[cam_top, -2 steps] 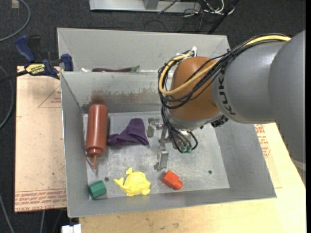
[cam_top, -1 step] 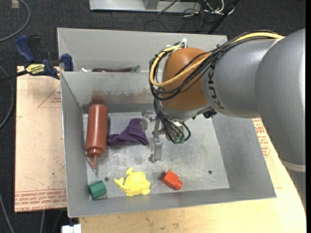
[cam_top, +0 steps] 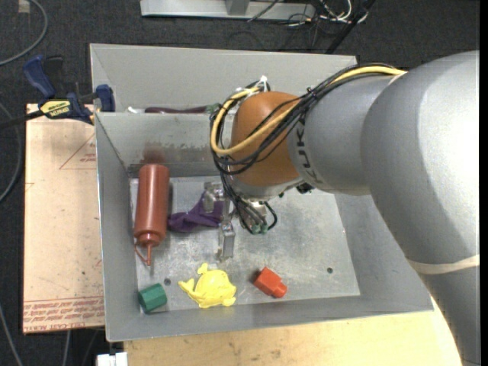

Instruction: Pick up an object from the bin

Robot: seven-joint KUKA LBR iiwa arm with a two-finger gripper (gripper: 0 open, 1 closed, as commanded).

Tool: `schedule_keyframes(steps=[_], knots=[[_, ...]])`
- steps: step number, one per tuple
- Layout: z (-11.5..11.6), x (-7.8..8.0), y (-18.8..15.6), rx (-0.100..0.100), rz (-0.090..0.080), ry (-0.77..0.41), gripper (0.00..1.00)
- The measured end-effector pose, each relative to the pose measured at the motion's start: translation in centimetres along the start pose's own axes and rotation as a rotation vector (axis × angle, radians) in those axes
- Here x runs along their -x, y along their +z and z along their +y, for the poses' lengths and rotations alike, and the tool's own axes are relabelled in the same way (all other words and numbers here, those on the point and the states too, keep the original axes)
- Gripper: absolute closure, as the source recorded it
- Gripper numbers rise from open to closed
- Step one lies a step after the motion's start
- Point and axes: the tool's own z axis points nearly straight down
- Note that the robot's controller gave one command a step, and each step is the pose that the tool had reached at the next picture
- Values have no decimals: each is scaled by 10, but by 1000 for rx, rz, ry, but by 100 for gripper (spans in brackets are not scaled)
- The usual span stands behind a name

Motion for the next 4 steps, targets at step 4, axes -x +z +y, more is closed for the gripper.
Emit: schedule_keyframes(steps=[4], knots=[[9, 34, -79, 0, 1, -55, 100]])
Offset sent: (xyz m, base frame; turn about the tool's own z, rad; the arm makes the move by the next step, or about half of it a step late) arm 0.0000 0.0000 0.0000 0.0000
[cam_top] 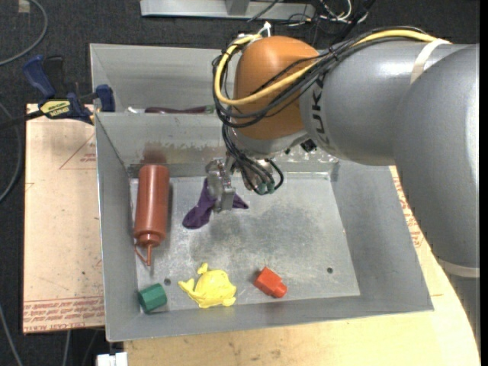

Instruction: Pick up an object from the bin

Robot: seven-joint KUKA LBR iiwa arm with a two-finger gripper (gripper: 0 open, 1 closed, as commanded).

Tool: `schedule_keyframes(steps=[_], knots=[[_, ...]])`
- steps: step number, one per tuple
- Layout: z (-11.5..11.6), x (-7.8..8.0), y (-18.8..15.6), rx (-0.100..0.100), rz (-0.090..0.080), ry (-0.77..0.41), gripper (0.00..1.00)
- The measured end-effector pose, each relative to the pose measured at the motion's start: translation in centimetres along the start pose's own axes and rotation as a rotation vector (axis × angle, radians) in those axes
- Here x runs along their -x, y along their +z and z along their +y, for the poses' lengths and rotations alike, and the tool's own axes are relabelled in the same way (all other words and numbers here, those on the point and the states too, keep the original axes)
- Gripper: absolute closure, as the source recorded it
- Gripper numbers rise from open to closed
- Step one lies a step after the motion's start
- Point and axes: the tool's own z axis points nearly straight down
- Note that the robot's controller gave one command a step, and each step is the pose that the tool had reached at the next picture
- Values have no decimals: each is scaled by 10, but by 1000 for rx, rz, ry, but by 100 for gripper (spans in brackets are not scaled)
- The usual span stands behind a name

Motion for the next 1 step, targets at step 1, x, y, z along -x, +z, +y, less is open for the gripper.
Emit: schedule_keyframes(steps=[1], knots=[[11, -3, -197, 2, -10, 148, 100]])
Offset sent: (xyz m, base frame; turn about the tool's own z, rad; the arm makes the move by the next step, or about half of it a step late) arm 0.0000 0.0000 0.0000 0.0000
